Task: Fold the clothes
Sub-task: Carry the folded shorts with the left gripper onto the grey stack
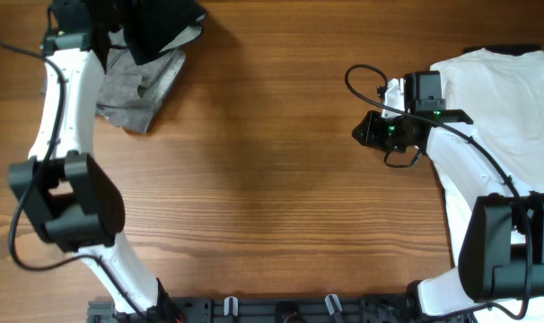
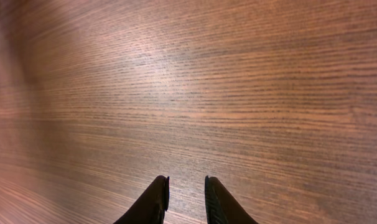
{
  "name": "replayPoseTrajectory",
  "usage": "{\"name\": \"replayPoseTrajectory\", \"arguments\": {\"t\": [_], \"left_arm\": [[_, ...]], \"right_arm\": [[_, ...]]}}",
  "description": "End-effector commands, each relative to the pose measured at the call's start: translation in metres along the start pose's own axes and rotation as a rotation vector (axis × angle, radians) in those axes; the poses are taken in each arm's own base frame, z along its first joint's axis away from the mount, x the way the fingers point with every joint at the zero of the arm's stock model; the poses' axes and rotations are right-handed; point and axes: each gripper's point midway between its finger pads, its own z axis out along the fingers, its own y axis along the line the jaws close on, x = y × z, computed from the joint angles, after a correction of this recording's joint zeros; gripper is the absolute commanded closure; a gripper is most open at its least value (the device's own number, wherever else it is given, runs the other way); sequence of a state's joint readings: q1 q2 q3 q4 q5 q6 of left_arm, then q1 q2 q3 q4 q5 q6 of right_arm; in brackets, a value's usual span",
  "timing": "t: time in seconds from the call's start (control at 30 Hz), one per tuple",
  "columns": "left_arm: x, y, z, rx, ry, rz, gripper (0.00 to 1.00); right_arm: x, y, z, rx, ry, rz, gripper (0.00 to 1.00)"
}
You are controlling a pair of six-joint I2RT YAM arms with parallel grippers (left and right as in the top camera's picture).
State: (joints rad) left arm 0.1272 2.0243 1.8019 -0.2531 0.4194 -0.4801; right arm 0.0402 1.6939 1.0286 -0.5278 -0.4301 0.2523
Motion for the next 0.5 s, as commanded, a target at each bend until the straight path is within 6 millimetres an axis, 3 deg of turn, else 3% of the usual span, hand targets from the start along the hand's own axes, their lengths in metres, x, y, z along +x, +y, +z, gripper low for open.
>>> {"name": "replayPoseTrajectory", "arguments": {"t": [0.0,0.03,0.17,0.3,0.4,0.43,0.47], "left_arm": [[0.004,0.055,0.021,-0.152,-0.021,-0.033,0.96],[0.008,0.067,0.022,-0.174,-0.004,-0.049,0.9],[0.002,0.111,0.004,-0.265,0.006,-0.11,0.81],[0.011,0.149,-0.019,-0.339,0.069,-0.197,0.8],[0.022,0.17,-0.04,-0.387,0.13,-0.266,0.69],[0.024,0.169,-0.046,-0.375,0.147,-0.285,0.68],[0.024,0.168,-0.054,-0.364,0.163,-0.307,0.6]], "right_arm": [[0.01,0.0,0.0,-0.005,0.035,0.026,0.76],[0.013,0.0,0.0,-0.001,0.047,0.032,0.76],[0.02,-0.002,-0.001,0.006,0.074,0.045,0.76],[0.02,-0.002,-0.001,0.005,0.073,0.045,0.77],[0.022,-0.002,-0.001,0.007,0.079,0.047,0.76],[0.022,-0.002,-0.001,0.008,0.081,0.048,0.76],[0.022,-0.002,-0.001,0.008,0.081,0.048,0.76]]}}
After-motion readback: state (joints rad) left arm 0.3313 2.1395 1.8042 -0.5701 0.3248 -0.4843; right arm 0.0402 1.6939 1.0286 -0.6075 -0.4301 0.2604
